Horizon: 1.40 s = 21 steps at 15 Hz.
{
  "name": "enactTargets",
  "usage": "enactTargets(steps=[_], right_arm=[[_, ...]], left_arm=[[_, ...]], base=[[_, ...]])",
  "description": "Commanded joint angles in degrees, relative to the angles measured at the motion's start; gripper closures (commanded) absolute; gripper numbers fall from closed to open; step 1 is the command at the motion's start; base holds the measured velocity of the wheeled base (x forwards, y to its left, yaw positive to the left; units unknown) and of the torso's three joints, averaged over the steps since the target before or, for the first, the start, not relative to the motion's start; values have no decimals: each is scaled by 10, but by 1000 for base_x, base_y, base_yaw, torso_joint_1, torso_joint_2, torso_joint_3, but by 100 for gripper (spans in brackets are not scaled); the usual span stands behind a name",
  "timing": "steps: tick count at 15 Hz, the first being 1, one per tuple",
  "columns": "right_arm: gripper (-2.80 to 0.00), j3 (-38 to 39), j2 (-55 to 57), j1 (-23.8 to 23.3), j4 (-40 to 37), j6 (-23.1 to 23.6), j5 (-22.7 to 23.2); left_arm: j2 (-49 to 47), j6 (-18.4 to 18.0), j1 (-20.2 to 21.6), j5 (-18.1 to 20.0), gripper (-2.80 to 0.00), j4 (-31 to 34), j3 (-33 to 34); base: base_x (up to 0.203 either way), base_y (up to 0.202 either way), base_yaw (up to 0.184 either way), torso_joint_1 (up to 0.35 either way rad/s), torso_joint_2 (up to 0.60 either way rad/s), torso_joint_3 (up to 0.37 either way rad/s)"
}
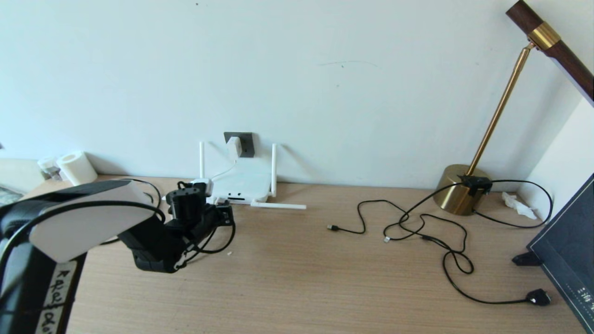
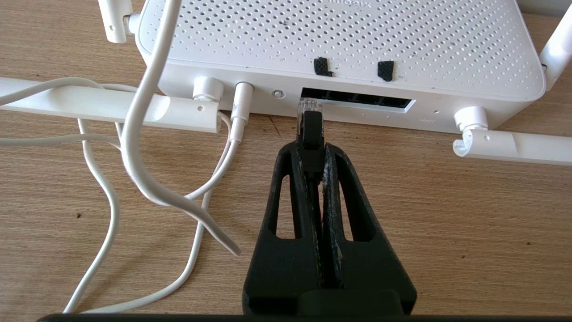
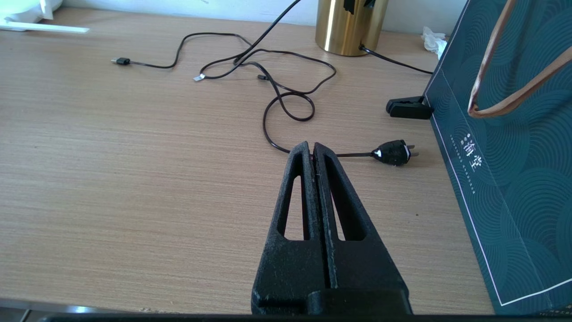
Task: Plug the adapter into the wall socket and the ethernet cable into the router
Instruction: Plug cable into router interface
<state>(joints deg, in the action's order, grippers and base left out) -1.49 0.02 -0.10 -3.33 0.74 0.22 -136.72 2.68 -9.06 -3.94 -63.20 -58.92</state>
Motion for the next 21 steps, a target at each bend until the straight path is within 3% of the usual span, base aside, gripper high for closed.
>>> enactTargets(steps=[1, 21], right_arm=[[0, 0, 0, 0, 0, 0, 0], [0, 0, 0, 0, 0, 0, 0]], left_arm=[[4, 0, 0, 0, 0, -4, 3], [-6, 0, -4, 0, 0, -2, -14]], base=[[0, 0, 0, 0, 0, 0], [0, 0, 0, 0, 0, 0]])
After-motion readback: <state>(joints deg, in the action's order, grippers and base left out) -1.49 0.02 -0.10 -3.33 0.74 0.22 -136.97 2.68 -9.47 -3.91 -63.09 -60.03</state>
